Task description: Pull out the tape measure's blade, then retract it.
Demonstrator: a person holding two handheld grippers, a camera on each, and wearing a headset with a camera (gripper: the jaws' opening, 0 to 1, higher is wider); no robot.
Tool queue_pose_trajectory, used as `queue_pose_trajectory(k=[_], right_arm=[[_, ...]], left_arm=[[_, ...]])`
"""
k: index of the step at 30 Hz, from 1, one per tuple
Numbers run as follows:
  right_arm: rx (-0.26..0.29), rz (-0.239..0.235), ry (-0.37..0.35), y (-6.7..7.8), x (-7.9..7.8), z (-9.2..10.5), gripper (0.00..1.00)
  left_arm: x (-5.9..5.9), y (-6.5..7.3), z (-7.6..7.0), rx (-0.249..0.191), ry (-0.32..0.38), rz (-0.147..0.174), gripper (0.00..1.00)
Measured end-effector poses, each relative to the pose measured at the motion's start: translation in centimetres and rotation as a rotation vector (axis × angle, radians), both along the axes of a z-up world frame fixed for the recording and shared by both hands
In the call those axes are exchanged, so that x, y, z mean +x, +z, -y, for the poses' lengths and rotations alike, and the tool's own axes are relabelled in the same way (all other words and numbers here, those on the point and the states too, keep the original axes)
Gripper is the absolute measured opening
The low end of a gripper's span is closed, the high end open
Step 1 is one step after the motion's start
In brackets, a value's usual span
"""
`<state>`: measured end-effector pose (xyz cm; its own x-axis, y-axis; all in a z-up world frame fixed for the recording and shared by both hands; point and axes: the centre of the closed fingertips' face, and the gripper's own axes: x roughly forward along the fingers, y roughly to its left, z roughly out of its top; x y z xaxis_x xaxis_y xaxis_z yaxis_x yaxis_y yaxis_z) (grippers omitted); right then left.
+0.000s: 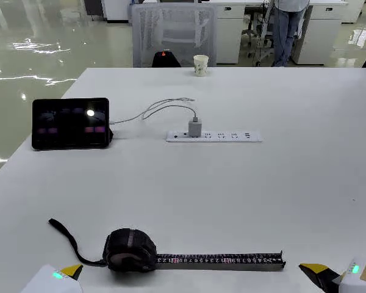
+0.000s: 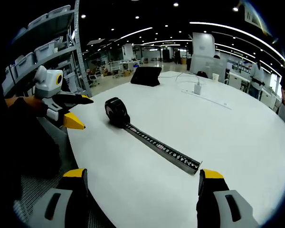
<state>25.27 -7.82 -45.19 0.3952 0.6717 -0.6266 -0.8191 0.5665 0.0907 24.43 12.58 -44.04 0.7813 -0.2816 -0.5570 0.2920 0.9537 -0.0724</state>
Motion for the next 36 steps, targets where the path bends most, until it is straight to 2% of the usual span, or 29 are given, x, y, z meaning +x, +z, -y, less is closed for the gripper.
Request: queue_pose_trajectory(k=[4,13,25,28,36], right_arm=[[-0.016,-0.011,0.040,-0.4,0.2,0.4,0.96],[-0.059,-0.009,0.111,-1.2,1.5,1.3,0.93],[-0.125,-0.002,0.220,-2.4,2.7,1.8,0.85],[-0.142,0.004,0.244,-2.5,3.3,2.0,0.83],[-0.187,0.009,0.309,-3.0,4.8,2.5,0.77]], left_arm=[[0.7,0.1,-0.1,-0.012,0.017,0.000,0.99],[2.4,-0.2,0.1,-0.008,0.015,0.009,0.99],[3.7,-0.5,-0.8,-0.014,0.071,0.009,0.99],[4.2,-0.6,-1.1,-0.021,0.093,0.014,0.99],[4.7,-1.0,-1.4,-0.007,0.109,0.008,0.99]])
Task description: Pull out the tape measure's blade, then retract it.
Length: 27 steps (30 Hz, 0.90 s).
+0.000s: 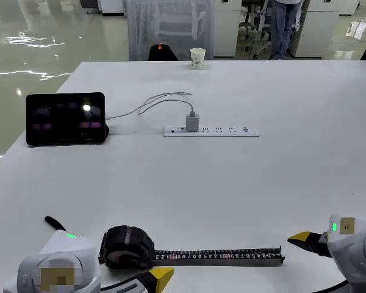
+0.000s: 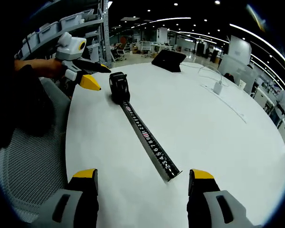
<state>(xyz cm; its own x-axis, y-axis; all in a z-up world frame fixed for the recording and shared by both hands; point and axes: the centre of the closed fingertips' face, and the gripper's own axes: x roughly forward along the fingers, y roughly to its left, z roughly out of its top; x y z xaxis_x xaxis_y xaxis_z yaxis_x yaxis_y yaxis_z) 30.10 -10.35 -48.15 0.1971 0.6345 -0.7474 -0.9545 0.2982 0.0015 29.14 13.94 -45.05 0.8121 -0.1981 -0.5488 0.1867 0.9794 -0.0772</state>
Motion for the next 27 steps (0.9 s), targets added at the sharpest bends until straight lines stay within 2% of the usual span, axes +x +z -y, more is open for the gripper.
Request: queue_pose_trajectory(k=[5,15,23,27], right_arm=[[-0.027,-0.002,0.036,-0.4,0.8,0.3,0.73],[-0.077,-0.017,0.123,-1.3,2.0,0.7,0.59],[-0.100,-0.014,0.177,-1.9,2.8,0.8,0.46],[-0.115,-0.006,0.194,-2.4,3.2,0.8,0.43]], left_arm=[[0.3,-0.3,-0.2,-0.002,0.016,-0.005,0.99],[1.0,-0.6,0.0,-0.013,0.039,-0.002,0.97],[1.6,-0.9,-0.2,-0.017,0.067,0.008,0.90],[1.8,-1.0,-0.6,-0.015,0.093,0.006,0.88]])
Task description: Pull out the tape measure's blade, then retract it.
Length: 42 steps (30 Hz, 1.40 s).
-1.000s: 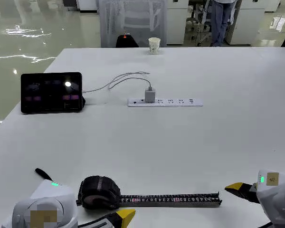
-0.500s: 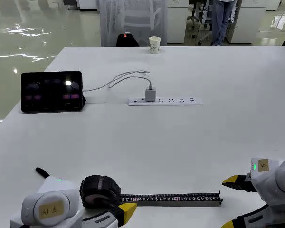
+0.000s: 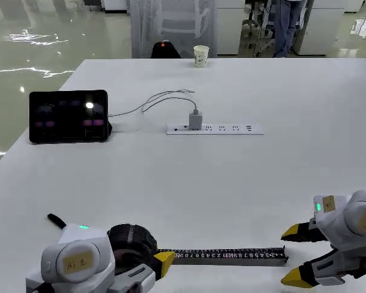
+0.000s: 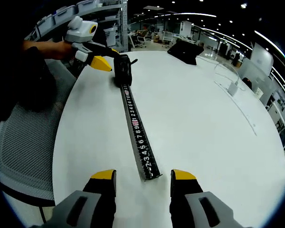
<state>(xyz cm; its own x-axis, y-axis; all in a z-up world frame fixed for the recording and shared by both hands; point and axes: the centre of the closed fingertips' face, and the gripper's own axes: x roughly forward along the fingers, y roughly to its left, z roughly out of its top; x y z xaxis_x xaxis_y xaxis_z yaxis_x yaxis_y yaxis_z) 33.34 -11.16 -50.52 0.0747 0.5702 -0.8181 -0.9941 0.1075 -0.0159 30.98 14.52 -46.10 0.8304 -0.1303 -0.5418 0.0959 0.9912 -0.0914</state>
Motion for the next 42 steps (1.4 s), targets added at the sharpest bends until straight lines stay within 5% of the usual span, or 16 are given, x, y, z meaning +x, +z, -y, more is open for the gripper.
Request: queue_pose_trajectory(k=[16,27,42], right_arm=[[-0.053,0.027,0.095,-0.8,1.2,0.1,0.15],[-0.073,0.001,0.156,-1.4,1.0,0.1,0.12],[-0.045,-0.045,0.142,-1.6,1.1,0.1,0.12]], left_arm=[[0.5,-1.6,-1.1,-0.005,0.069,-0.072,0.70],[0.9,-2.4,-1.1,-0.014,0.084,-0.096,0.66],[1.7,-3.2,-1.1,-0.009,0.094,-0.121,0.61]])
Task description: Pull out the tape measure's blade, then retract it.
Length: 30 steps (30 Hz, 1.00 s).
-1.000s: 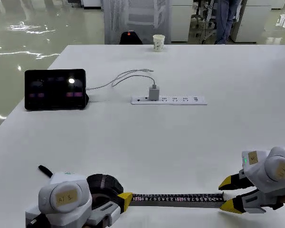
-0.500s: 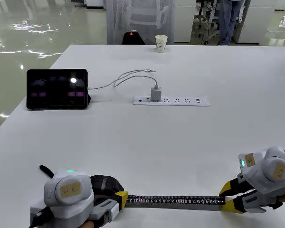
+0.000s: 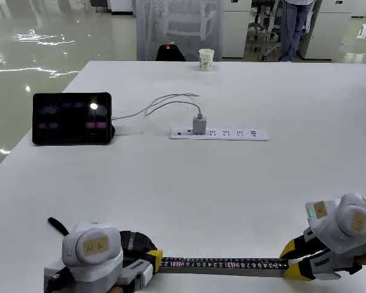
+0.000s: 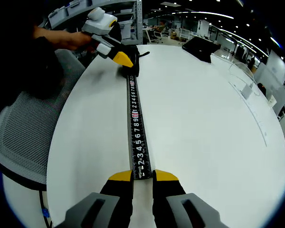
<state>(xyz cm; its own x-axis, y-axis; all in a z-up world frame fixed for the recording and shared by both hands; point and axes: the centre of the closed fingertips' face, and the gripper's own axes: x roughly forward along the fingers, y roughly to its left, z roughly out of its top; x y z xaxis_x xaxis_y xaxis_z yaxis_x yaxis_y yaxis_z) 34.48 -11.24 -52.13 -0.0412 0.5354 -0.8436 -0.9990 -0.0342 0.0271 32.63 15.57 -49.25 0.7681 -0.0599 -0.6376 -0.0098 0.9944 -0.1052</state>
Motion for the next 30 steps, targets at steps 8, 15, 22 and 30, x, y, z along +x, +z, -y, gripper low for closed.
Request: queue_pose_trajectory(k=[8,15,22,30], right_arm=[[0.005,-0.016,-0.018,0.01,-0.04,-0.02,0.11],[0.012,-0.012,-0.029,0.00,-0.07,-0.02,0.10],[0.008,-0.005,-0.022,-0.01,-0.14,0.02,0.10],[0.003,-0.005,-0.014,-0.01,-0.22,0.05,0.09]], left_arm=[[0.02,-0.15,-0.02,0.007,0.002,-0.007,0.61],[0.02,-0.22,-0.07,0.010,0.002,-0.015,0.61],[0.00,-0.22,-0.09,0.016,-0.003,-0.018,0.60],[-0.08,-0.24,-0.09,0.019,-0.008,-0.032,0.58]])
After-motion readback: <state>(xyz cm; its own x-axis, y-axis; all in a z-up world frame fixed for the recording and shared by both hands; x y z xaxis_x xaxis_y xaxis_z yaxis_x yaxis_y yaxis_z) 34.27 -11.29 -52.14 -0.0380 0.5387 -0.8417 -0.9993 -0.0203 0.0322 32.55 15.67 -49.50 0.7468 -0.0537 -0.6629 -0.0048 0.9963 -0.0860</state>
